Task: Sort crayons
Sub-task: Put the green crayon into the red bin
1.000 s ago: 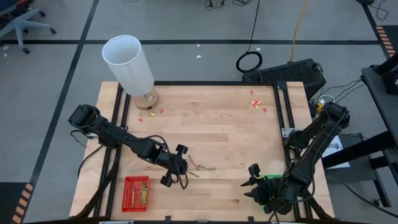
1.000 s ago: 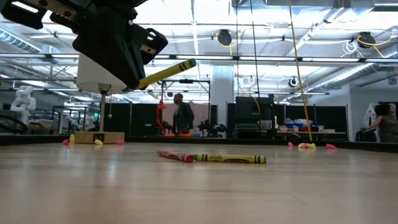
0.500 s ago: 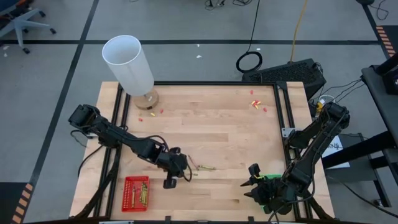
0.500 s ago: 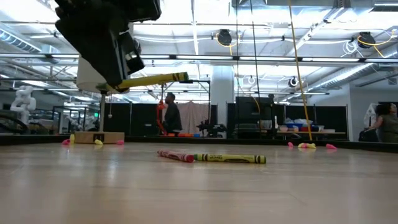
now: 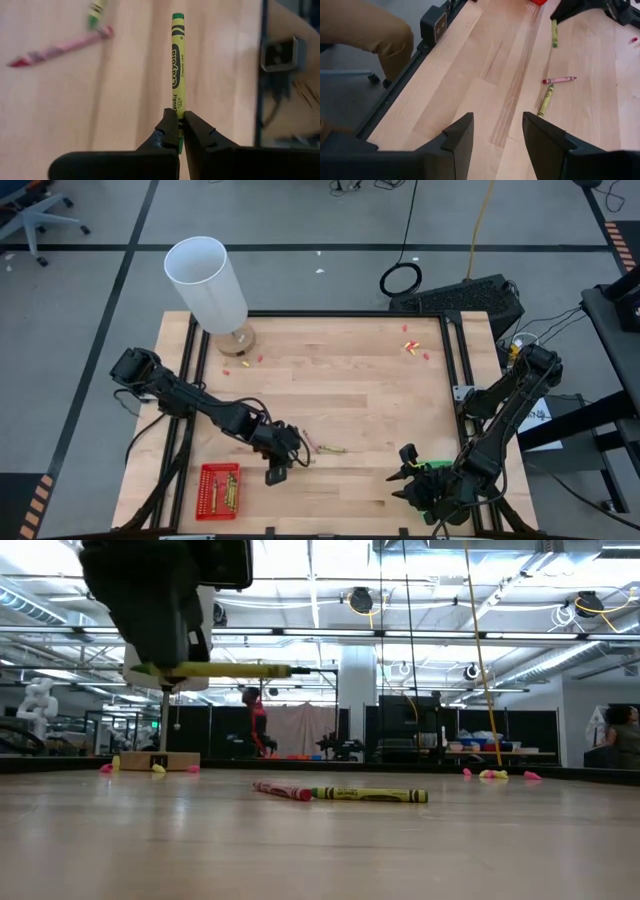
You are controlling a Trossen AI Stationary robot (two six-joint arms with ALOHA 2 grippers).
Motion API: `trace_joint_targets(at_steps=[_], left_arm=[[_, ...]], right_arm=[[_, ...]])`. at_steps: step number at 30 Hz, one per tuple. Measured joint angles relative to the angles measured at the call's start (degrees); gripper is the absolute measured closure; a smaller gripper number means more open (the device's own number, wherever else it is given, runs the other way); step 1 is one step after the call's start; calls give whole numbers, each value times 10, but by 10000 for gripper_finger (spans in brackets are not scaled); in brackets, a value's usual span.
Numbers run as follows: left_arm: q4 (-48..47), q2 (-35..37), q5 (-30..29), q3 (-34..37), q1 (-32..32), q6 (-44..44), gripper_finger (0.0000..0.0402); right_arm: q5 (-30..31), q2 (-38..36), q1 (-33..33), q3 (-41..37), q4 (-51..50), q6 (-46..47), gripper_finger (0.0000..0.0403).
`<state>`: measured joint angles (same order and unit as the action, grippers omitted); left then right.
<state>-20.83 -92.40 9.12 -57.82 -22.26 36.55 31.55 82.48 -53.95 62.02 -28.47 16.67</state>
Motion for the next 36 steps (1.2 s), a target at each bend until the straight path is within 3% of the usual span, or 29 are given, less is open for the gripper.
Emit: trace_joint_targets(at_steps=[4, 14, 22, 30, 36], left_arm=[[-40, 20, 43, 0, -6, -13, 399], [-132, 128, 42, 0, -49, -54, 399], [-285, 209, 43, 0, -117, -22, 399], [-329, 229, 42, 0, -190, 50, 399], [-328, 227, 41, 0, -242, -41, 399]], right_arm=[[0, 0, 0, 0, 0, 0, 250], [1, 0, 0, 0, 0, -14, 250], [2, 0, 0, 0, 0, -13, 250], [2, 0, 2, 0, 0, -13, 250], [2, 0, 11, 0, 0, -18, 250]])
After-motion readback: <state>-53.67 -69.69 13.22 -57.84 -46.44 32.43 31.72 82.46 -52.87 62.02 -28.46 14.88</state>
